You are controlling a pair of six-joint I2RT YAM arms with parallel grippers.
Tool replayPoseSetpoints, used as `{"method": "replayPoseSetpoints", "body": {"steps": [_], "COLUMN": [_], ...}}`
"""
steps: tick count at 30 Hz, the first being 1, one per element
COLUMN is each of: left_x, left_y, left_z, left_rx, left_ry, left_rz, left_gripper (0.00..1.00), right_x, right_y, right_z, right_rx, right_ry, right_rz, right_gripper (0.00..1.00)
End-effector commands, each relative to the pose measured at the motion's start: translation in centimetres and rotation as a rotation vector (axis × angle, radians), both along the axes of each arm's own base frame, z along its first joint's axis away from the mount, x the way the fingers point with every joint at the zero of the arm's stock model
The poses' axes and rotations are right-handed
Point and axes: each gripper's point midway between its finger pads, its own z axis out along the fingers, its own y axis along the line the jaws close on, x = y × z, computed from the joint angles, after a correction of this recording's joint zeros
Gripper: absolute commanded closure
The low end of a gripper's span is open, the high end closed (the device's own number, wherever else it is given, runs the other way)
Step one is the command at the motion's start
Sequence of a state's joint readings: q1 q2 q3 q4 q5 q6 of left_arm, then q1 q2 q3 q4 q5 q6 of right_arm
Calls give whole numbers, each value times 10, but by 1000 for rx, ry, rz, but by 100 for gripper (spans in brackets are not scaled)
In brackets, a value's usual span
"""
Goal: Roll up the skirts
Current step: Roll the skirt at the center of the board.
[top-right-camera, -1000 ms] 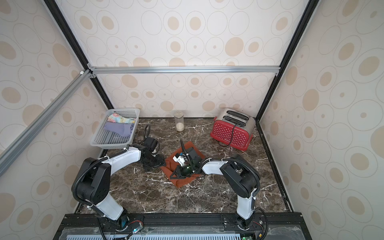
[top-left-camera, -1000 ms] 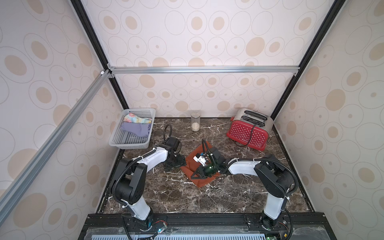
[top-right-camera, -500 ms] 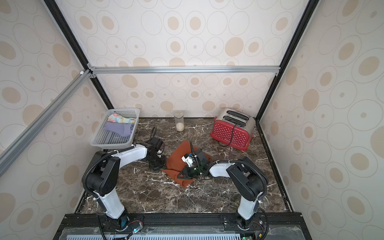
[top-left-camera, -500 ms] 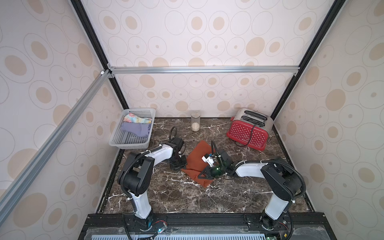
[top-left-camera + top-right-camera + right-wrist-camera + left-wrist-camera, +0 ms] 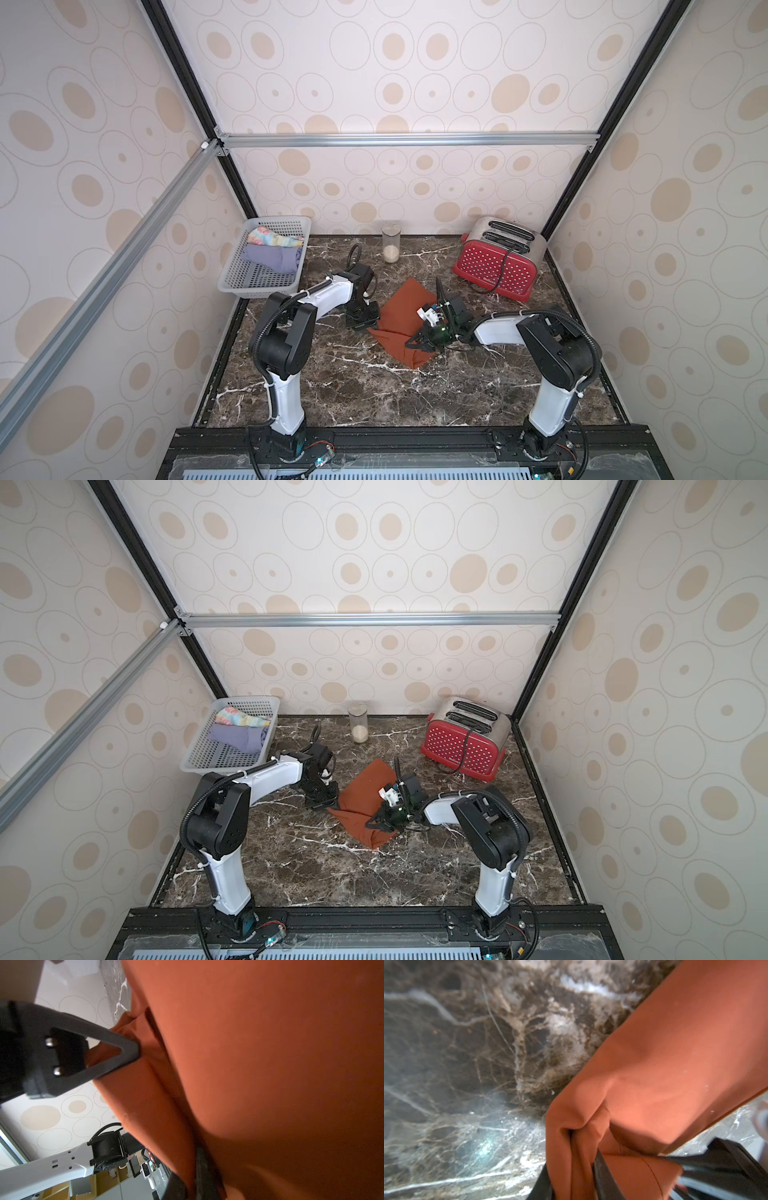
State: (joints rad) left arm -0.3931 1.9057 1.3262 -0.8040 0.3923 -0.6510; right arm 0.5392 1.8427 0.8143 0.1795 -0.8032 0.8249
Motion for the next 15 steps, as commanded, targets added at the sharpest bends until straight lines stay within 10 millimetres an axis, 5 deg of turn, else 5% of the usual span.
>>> {"method": "replayPoseSetpoints", "body": {"steps": [1, 4, 6, 8, 11, 15], "left_x": [16, 33, 43, 47, 42, 23], "left_y": [24, 28, 35, 44, 42, 16], "left_z": [11, 29, 46, 63, 78, 79], "left_rx": [91, 75, 59, 49, -10, -118], "left_ry": [-20, -85, -160, -239, -343, -447], "left_rz": [50, 114, 172, 210, 207, 154], "left_gripper": [68, 46, 22, 13, 14, 26], "right_x": [-13, -16, -16, -15, -11, -9], "right_y": [-32, -37, -41, -43, -46, -48], "right_z": [-44, -52, -55, -56, -59, -61], "right_rx": [-142, -172, -190, -195, -212, -247], "right_ry": [186, 198, 198, 202, 205, 197], "right_rz": [-84, -80, -82, -89, -90, -64], "right_gripper": [100, 100, 100, 100, 100, 100]}}
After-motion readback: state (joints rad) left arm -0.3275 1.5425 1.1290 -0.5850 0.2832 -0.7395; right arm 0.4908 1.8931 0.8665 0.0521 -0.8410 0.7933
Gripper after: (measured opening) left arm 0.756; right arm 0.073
